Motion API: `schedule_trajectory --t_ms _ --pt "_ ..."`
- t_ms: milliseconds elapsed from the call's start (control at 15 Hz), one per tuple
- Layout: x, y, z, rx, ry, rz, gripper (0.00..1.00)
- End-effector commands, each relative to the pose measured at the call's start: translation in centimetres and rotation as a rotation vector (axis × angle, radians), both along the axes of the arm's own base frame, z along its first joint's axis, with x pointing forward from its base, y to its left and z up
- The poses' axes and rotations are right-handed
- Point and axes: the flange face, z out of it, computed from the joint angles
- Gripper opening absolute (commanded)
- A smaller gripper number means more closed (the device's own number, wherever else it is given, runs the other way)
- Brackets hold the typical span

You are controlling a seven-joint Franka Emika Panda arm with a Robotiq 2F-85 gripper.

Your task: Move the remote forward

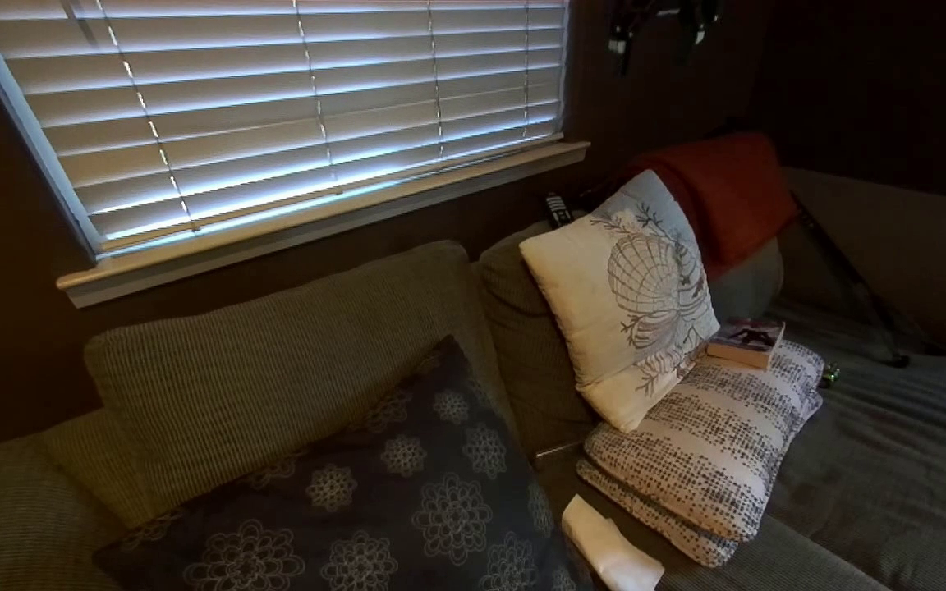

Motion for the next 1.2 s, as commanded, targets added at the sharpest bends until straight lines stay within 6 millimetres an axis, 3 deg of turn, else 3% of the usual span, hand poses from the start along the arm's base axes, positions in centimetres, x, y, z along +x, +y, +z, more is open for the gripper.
schedule_trajectory --t_ms 0,267,333,533,1000,1133 --pt "2.9 -2.5 -0.9 -0.049 0.031 0.106 1.0" --pt "4.4 -6.1 -1.6 -0.038 0.034 0.137 1.0" --pt "3.3 -5.0 -1.8 -0.043 0.025 0.113 1.0" --pt "4.0 -6.4 -2.1 -0.051 0.026 0.121 1.0" --pt "4.1 -6.2 -2.0 -0.051 0.025 0.124 1.0" --pt "5.1 -6.3 -2.4 -0.047 0.044 0.098 1.0"
